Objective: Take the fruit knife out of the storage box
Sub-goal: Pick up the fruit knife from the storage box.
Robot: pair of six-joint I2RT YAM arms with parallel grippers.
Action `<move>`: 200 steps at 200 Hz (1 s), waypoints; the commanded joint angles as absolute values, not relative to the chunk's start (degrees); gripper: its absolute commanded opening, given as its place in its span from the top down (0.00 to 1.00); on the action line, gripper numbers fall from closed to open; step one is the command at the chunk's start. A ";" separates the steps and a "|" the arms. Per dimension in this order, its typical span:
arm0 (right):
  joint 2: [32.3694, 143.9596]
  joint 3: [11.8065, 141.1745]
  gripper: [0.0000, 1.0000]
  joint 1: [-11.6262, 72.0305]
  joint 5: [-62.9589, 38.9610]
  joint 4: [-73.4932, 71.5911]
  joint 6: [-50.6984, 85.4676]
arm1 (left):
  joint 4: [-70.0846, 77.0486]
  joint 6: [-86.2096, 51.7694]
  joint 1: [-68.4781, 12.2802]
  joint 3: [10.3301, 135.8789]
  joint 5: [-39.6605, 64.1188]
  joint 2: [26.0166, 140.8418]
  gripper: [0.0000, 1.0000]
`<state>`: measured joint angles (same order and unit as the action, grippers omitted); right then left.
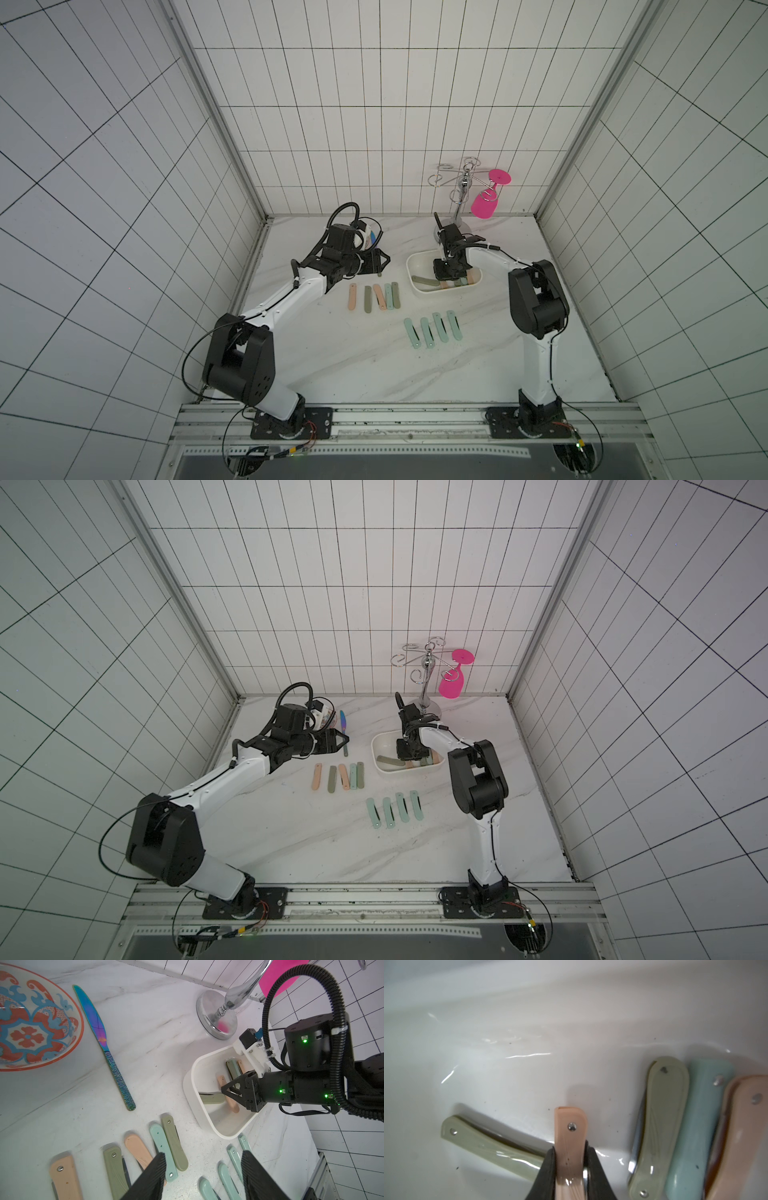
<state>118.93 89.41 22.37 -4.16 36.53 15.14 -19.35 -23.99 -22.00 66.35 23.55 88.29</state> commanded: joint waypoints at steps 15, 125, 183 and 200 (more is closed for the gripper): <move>113.02 88.66 1.00 25.10 -5.31 38.58 14.60 | -16.67 -25.44 -23.15 67.41 24.98 89.43 0.39; 100.48 83.98 1.00 30.41 -12.73 36.57 13.45 | -7.19 -34.97 -26.75 65.26 31.07 91.43 0.39; 96.90 81.91 1.00 33.54 -15.95 34.47 14.05 | -1.36 -40.62 -28.04 63.47 33.88 93.55 0.39; 96.49 81.91 1.00 34.03 -16.68 34.14 14.23 | -1.05 -40.95 -28.03 63.30 33.93 93.97 0.39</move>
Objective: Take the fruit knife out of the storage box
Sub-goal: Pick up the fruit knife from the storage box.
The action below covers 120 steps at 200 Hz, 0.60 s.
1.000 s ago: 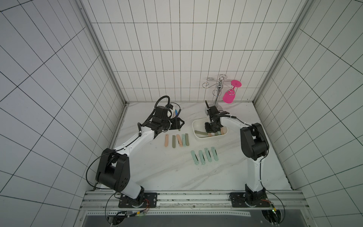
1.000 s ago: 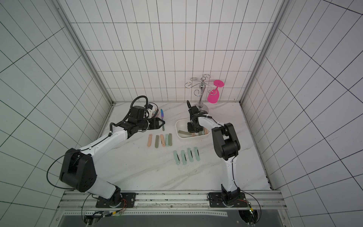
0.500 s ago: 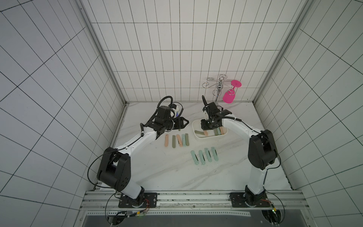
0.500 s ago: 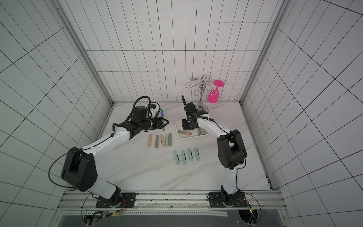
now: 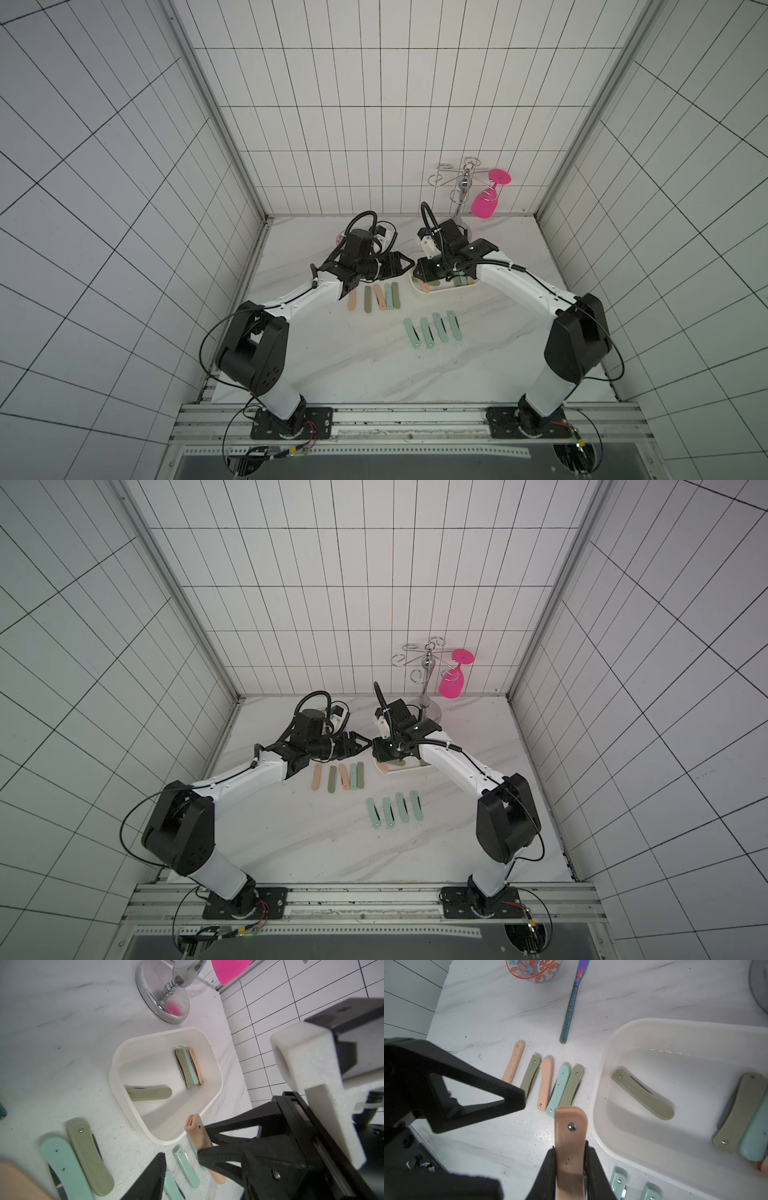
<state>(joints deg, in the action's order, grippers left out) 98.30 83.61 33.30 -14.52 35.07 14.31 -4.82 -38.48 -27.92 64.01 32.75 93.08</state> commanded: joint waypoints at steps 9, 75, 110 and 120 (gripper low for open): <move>96.35 82.05 1.00 34.26 -16.86 34.15 14.16 | -1.02 -41.02 -28.04 63.20 33.90 94.10 0.39; 95.63 82.62 1.00 35.03 -16.78 34.10 13.62 | 2.53 -43.77 -28.12 61.70 35.48 95.81 0.41; 95.84 83.14 1.00 35.11 -17.11 34.10 13.54 | 2.89 -44.24 -28.11 61.50 35.50 96.38 0.43; 95.97 83.23 1.00 35.09 -17.37 34.10 13.54 | 3.03 -44.38 -28.12 61.57 35.51 96.48 0.45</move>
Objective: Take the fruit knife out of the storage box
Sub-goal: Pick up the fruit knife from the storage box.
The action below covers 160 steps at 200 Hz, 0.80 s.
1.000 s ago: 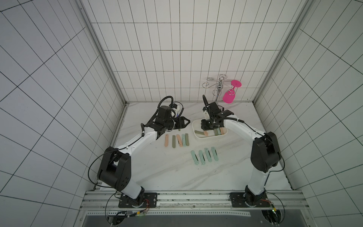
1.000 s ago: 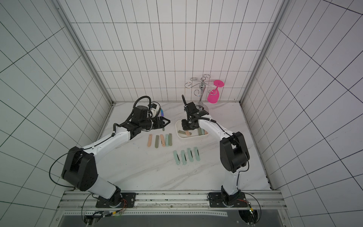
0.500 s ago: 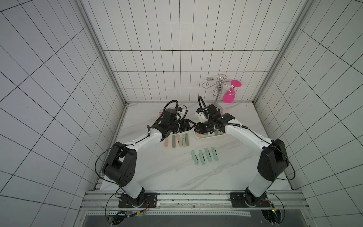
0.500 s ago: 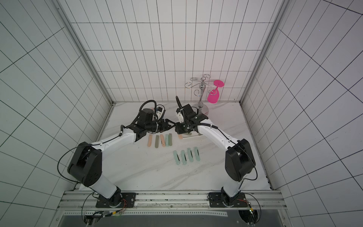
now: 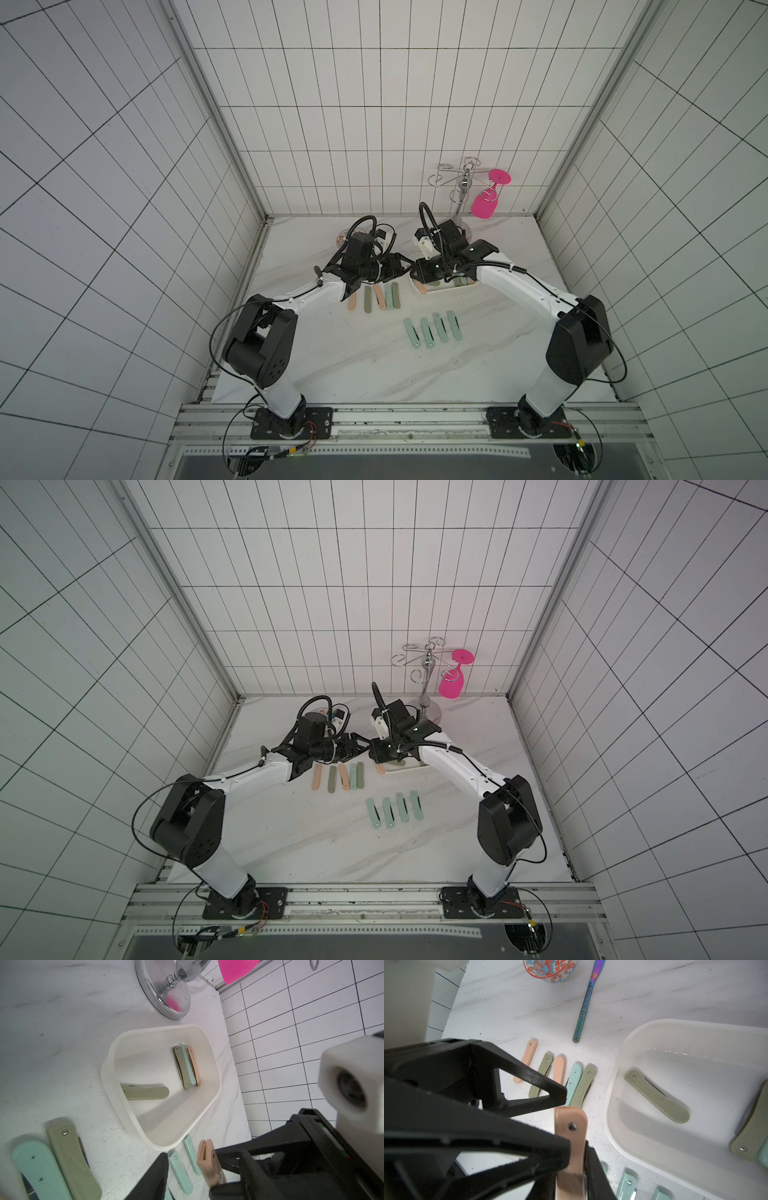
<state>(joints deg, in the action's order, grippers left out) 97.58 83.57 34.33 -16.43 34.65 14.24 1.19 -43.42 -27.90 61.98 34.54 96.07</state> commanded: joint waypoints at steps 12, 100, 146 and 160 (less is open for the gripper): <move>96.06 83.34 1.00 35.17 -17.54 34.10 13.62 | 3.37 -44.67 -28.12 61.64 35.63 96.74 0.47; 97.51 85.14 1.00 35.24 -16.96 33.98 13.45 | 5.27 -46.07 -28.22 62.55 37.83 98.33 0.76; 97.91 85.69 0.96 35.27 -16.82 34.01 13.18 | 4.91 -45.61 -28.21 63.78 38.56 99.15 0.94; 98.10 85.86 0.92 35.25 -16.70 34.19 13.10 | 4.75 -45.43 -27.95 63.83 38.33 99.14 1.00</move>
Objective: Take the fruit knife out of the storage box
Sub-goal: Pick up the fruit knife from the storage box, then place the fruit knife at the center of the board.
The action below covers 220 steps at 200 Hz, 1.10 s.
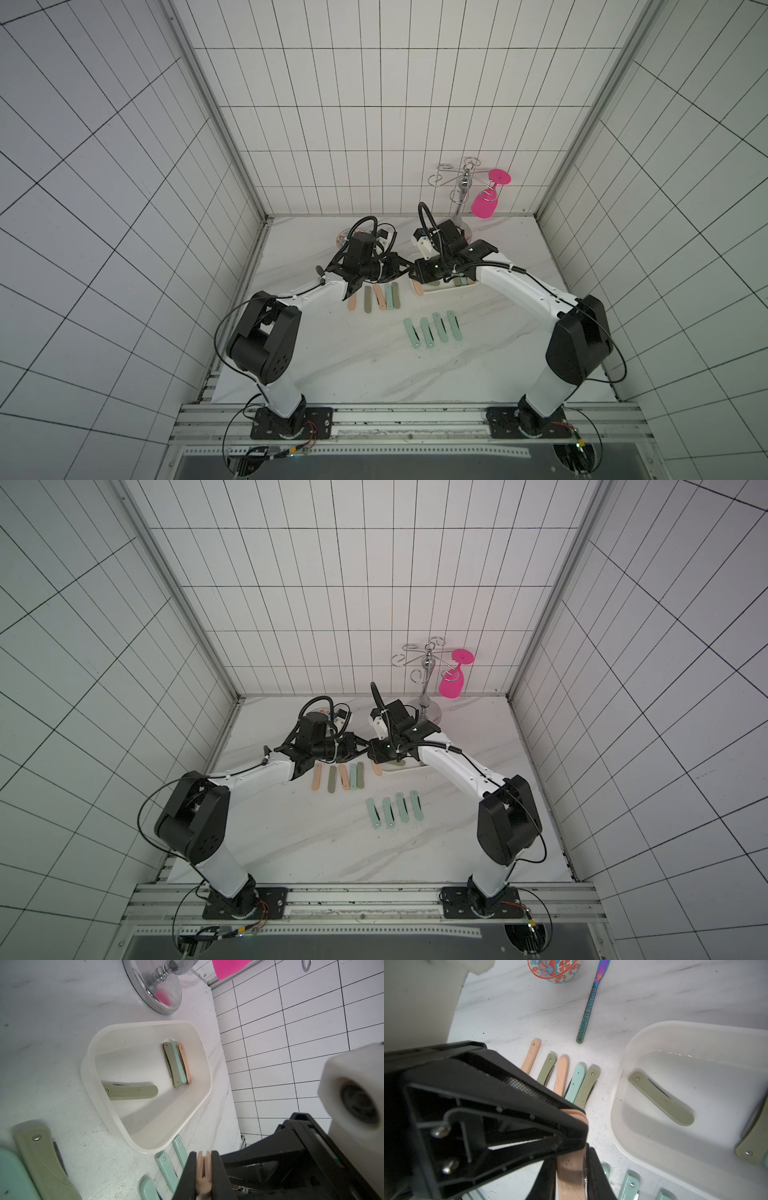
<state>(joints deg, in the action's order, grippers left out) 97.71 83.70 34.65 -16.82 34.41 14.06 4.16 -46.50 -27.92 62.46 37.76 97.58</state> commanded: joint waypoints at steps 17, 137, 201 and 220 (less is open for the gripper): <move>98.11 86.35 0.78 35.19 -16.19 34.58 12.84 | 4.66 -45.11 -27.45 63.81 38.19 98.89 1.00; 97.14 89.45 0.01 29.11 -16.38 40.84 12.39 | -34.43 -14.62 -13.95 77.79 26.45 101.10 1.00; 102.19 91.29 0.02 28.69 -14.68 46.50 11.36 | -43.46 -10.33 -12.33 81.12 14.16 106.53 1.00; 103.03 91.41 0.02 28.55 -14.57 46.80 11.25 | -43.58 -10.46 -11.43 80.65 13.58 107.38 1.00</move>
